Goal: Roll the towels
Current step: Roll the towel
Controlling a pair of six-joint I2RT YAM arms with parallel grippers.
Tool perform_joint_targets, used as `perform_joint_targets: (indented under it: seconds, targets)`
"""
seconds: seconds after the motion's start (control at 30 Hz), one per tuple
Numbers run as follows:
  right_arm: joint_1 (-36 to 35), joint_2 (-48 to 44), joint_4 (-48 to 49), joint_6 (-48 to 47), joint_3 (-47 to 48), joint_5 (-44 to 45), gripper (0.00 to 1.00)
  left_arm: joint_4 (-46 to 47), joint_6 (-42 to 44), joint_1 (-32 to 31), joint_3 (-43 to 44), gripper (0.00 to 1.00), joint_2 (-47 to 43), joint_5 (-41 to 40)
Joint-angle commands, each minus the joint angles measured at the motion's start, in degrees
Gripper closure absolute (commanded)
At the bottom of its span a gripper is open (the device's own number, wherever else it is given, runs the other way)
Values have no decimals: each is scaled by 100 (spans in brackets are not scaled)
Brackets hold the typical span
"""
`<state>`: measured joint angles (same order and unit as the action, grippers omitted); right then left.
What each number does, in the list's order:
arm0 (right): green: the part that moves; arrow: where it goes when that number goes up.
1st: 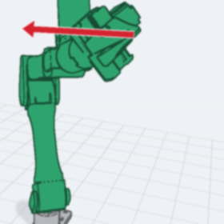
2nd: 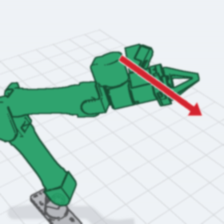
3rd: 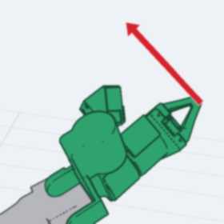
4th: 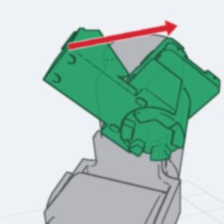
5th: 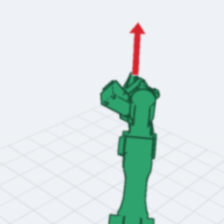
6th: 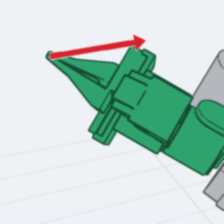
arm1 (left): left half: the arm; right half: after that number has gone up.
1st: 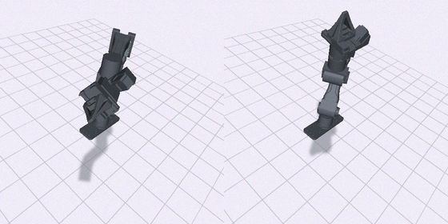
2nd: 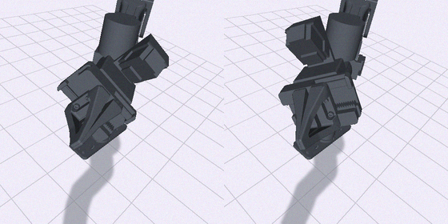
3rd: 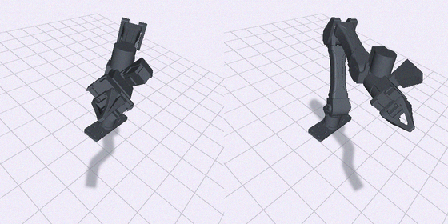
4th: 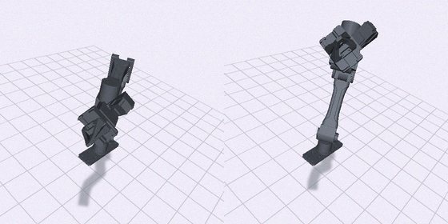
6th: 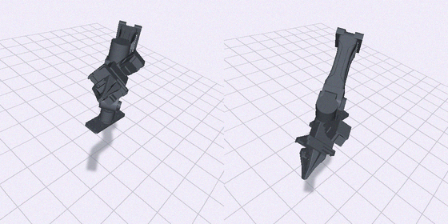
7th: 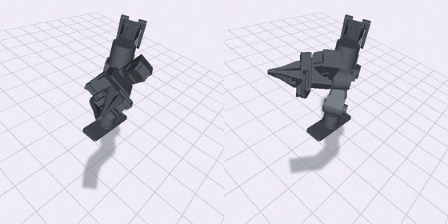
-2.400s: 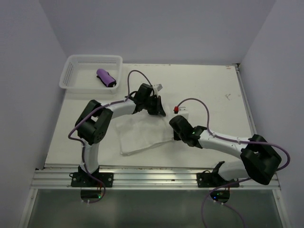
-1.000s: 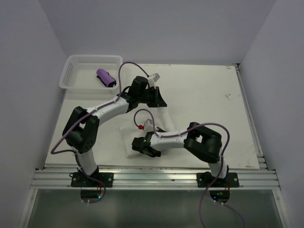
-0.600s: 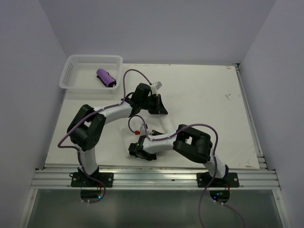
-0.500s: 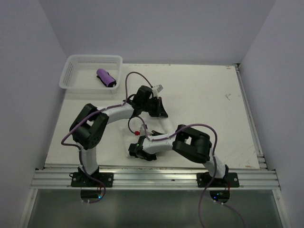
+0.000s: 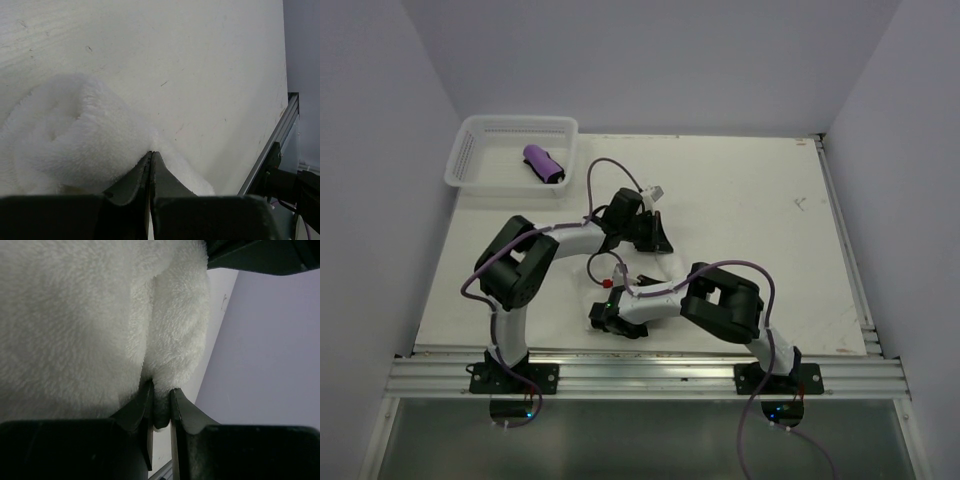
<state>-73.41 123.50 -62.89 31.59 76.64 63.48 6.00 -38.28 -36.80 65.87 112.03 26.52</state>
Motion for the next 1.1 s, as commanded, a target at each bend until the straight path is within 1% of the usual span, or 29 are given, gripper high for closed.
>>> perform_joint_targets:
  seconds: [0.0, 0.07, 0.1, 0.17, 0.2, 0.27, 0.3, 0.4, 0.63, 0.73, 0.77, 0.8, 0.83, 0.87, 0.9, 0.97, 1.0, 1.07]
  targets:
    - [-42, -106, 41, 163, 158, -249, 85, 226, 155, -12, -346, 96, 214, -288]
    - [-42, -177, 14, 189, 158, -249, 82, 349, 137, -12, -469, 98, 240, -288]
    - [-42, -221, -3, 198, 158, -249, 78, 384, 137, -12, -496, 98, 284, -288]
    - [-42, -274, -39, 233, 158, -231, 74, 411, 146, -3, -548, 99, 311, -314]
    - [-60, -335, -117, 268, 167, -205, 67, 446, 137, -3, -609, 99, 302, -323]
    - [-103, -449, -301, 530, 141, 49, 58, 507, 111, 15, -662, 100, 311, -323]
    - [-112, -606, -346, 602, 106, 102, 50, 525, 110, 32, -680, 100, 320, -323]
    - [-112, -906, -443, 839, -8, 147, 46, 543, 128, 58, -689, 100, 372, -332]
    - [-183, -1766, -829, 1374, -79, 103, 45, 639, 102, 85, -742, 100, 390, -341]
    - [-183, -2241, -672, 1411, -289, -90, 43, 666, 93, 85, -777, 100, 390, -332]
    - [-183, -2643, -367, 1367, -377, -186, 42, 666, 93, 85, -794, 100, 390, -332]
    - [-183, -2917, -112, 1263, -613, -483, 41, 674, 93, 85, -803, 100, 390, -341]
    - [-165, -3163, 161, 1035, -755, -651, 41, 683, 93, 85, -812, 100, 381, -341]
    - [-78, -3705, 781, 920, -904, -871, 40, 692, 93, 85, -838, 100, 373, -332]
    - [-25, -3963, 1118, 701, -1236, -1360, 40, 709, 93, 94, -856, 100, 364, -341]
    - [220, -4464, 1916, 699, -1572, -1732, 39, 727, 84, 94, -874, 100, 346, -332]
    - [326, -4849, 2130, 699, -1860, -2047, 39, 727, 67, 94, -882, 100, 346, -332]
    - [632, -5203, 2586, 734, -2134, -2278, 38, 745, 58, 85, -900, 100, 320, -323]
